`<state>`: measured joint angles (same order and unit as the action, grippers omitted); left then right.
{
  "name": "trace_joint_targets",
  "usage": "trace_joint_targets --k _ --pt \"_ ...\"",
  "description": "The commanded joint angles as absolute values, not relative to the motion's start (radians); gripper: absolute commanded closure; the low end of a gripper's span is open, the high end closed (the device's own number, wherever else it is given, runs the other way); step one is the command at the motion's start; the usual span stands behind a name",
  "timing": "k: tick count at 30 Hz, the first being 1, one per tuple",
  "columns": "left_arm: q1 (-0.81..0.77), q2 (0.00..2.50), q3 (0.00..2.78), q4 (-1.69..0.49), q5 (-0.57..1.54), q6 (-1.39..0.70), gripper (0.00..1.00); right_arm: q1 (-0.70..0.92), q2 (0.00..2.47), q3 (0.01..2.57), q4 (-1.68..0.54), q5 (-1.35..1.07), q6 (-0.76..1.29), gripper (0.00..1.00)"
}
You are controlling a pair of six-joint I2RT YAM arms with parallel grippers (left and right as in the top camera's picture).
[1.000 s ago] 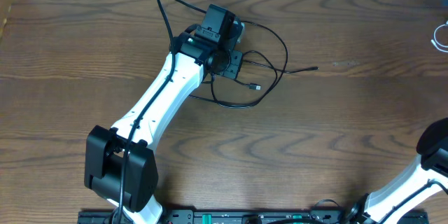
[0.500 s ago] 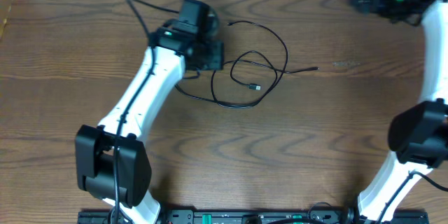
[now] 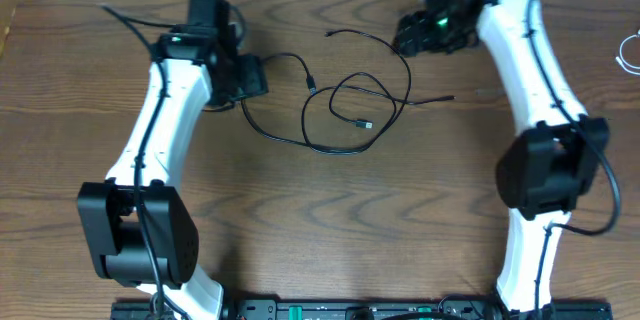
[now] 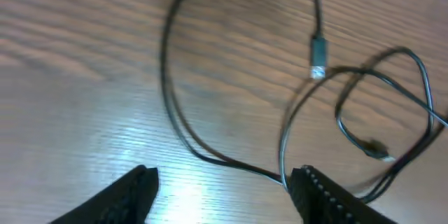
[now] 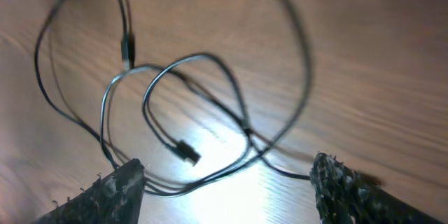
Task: Untangle cables
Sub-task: 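Reach the right gripper to the black cables and grasp one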
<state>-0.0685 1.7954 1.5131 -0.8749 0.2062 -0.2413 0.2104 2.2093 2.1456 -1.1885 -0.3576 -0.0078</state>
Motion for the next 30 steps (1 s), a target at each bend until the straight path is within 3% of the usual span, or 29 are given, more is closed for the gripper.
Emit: trace_joint_targets --k 1,4,8,18,30 --pt "-0.04 1.795 1.504 -0.881 0.197 -0.183 0.3 0.274 2.241 2.145 -1.198 -0.331 -0.016 0.26" --pt "0.004 1.795 1.504 -0.882 0.198 -0.157 0.25 0.322 2.259 2.145 -1.209 -0.327 -0.04 0.25" --pt "0.063 1.795 1.504 -0.883 0.198 -0.154 0.24 0.387 2.284 2.145 -1.225 -0.327 -0.162 0.24" --pt "0.204 1.795 1.504 -0.904 0.234 -0.075 0.18 0.517 2.363 2.145 -1.477 -0.403 -0.706 0.21" --pt "0.223 1.795 1.504 -0.924 0.28 -0.075 0.18 0.59 2.455 2.144 -1.477 -0.402 -0.746 0.41"
